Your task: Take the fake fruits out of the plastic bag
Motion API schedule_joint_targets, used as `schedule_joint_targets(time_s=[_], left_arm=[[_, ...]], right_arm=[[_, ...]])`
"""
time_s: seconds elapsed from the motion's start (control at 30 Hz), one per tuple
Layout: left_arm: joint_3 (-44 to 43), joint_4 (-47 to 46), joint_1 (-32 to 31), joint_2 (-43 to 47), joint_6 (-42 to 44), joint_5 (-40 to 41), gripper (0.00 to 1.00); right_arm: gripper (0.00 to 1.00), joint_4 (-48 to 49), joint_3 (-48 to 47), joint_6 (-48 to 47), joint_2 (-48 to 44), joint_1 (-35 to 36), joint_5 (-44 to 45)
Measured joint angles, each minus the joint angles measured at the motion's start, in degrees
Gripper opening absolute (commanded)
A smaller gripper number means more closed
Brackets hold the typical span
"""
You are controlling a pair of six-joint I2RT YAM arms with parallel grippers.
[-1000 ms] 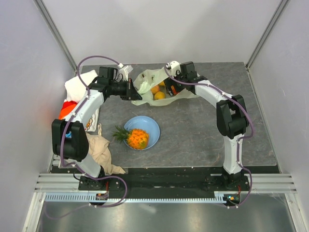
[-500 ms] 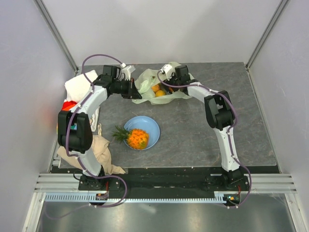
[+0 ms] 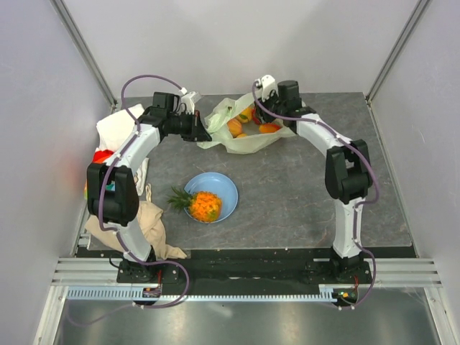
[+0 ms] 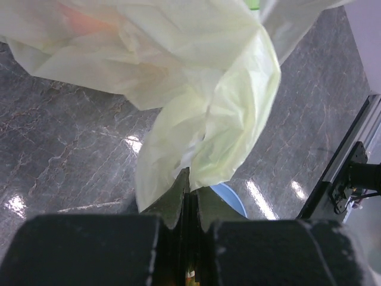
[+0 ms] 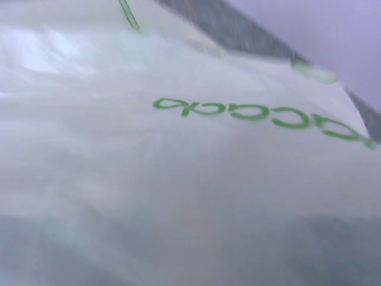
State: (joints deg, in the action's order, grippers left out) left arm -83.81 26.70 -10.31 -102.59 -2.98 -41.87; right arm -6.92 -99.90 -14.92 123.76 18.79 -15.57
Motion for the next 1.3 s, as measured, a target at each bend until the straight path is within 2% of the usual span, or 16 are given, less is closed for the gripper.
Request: schedule_joint_targets(time_s=[0.17, 0.23, 0.3, 0.5, 0.53, 0.57, 0.6, 0.63, 0.83, 1.1, 1.2, 1.23, 1.3], left_arm=[[-0.3, -1.1, 0.0, -0.2, -1.0, -0.1, 0.01], [-0.7, -1.4, 0.0, -0.2, -1.5, -0.1, 0.02], [-1.2, -1.6, 0.0, -0.2, -1.8, -0.1, 0.02], [-1.4, -1.8, 0.0, -0.2, -2.6, -0.1, 0.02], [-1.4, -1.9, 0.0, -0.2, -2.9, -0.1, 0.02], [-1.4, -2.0, 0.0, -0.2, -3.2, -0.1, 0.02], [-1.3, -2.1, 0.0, -0.2, -3.6, -0.1, 0.02], [-1.1, -2.4, 0.0, -0.2, -3.9, -0.2, 0.02], [1.2, -3.7, -0.3, -0.4, -7.1, -0.2, 0.02], [1.6, -4.8, -0.5, -3.1, -9.0, -0.2, 0.02], [1.6, -5.3, -0.5, -3.7, -9.2, -0.2, 0.02], [1.6, -5.5, -0.5, -3.9, -9.2, -0.2, 0.02], [1.5, -5.8, -0.5, -4.2, -9.2, -0.2, 0.02]], right_arm=[[0.4, 0.9, 0.3, 7.7, -8.0, -0.5, -10.3], [0.43, 1.2, 0.8, 9.6, -9.6, -0.3, -13.2], [0.51, 1.2, 1.7, 10.6, -10.4, -0.3, -15.3], [0.56, -1.9, 3.9, 8.2, -9.5, -0.3, -12.3], [0.59, -2.0, 3.9, 7.4, -8.8, -0.3, -11.1], [0.69, -2.1, 4.0, 6.5, -8.2, -0.3, -9.8], [0.89, -2.1, 4.1, 5.9, -7.6, -0.3, -8.7], [0.98, -1.7, 4.6, 4.9, -6.7, -0.3, -7.2], [0.98, -0.6, 8.6, 2.5, -3.3, -0.3, -1.1], [0.98, -0.4, 11.0, 0.5, -2.8, -0.3, 1.4], [0.89, -0.4, 10.8, -0.5, -2.0, -0.3, 2.1], [0.79, -0.7, 10.5, -1.0, -1.2, -0.3, 2.5], [0.68, -1.0, 9.6, -2.0, 0.1, -0.2, 3.5]])
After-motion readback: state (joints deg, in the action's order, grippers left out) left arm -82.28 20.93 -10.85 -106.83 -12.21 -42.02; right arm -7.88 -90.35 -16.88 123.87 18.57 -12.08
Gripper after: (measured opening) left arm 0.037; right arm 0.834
